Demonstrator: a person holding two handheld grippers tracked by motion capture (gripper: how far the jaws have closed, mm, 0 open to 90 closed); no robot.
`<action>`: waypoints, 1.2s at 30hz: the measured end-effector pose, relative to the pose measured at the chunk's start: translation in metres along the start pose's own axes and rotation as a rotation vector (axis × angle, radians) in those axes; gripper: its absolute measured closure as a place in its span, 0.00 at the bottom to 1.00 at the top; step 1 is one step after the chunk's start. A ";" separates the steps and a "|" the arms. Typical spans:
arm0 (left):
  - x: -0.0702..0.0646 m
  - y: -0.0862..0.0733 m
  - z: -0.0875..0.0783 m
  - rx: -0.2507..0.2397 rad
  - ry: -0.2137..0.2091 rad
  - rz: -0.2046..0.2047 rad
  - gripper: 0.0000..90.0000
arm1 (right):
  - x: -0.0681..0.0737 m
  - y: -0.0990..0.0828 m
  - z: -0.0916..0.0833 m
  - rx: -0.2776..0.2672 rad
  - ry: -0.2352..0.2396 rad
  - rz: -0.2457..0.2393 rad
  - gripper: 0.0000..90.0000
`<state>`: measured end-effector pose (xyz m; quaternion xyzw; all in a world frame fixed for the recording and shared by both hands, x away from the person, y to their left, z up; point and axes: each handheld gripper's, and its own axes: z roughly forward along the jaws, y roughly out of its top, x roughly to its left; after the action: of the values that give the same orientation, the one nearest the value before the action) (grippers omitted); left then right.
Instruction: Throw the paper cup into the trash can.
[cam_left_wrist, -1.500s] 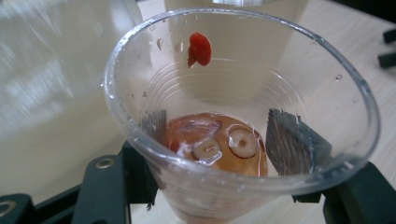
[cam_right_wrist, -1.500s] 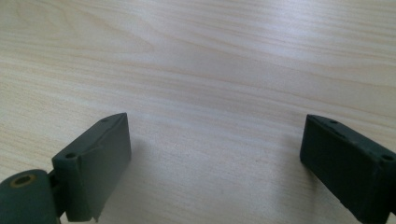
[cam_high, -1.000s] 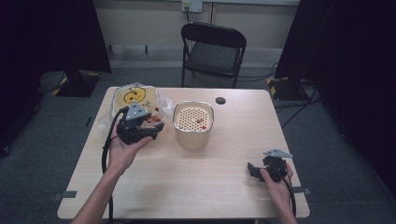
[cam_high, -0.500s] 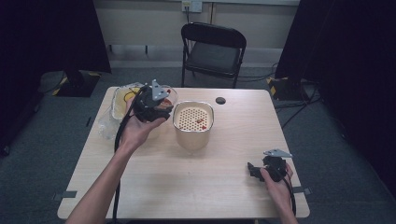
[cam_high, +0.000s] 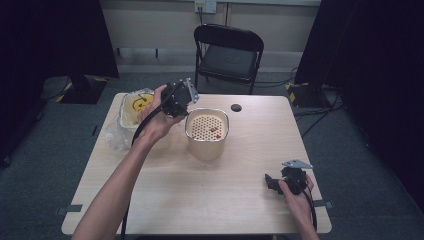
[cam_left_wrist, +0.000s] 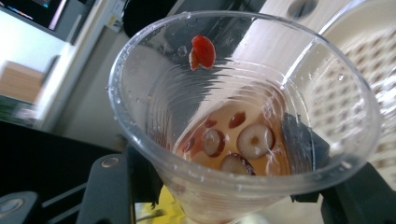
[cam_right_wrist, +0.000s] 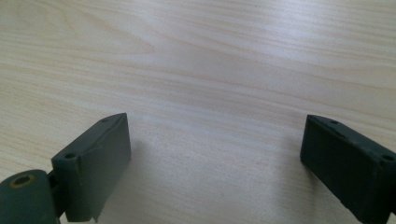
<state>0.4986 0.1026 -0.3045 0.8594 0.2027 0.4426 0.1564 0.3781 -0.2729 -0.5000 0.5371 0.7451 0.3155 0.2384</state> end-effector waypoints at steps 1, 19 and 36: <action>-0.001 0.000 0.002 0.004 0.006 0.018 0.46 | 0.000 0.000 0.000 0.000 0.000 0.000 0.09; -0.023 0.017 0.021 0.139 0.122 0.348 0.46 | 0.000 0.000 0.000 -0.001 0.000 -0.001 0.09; -0.026 0.022 0.019 0.191 0.239 0.557 0.46 | 0.000 0.000 0.000 -0.001 0.001 -0.001 0.09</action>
<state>0.5052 0.0691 -0.3238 0.8346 0.0174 0.5452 -0.0771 0.3780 -0.2729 -0.5001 0.5364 0.7455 0.3159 0.2383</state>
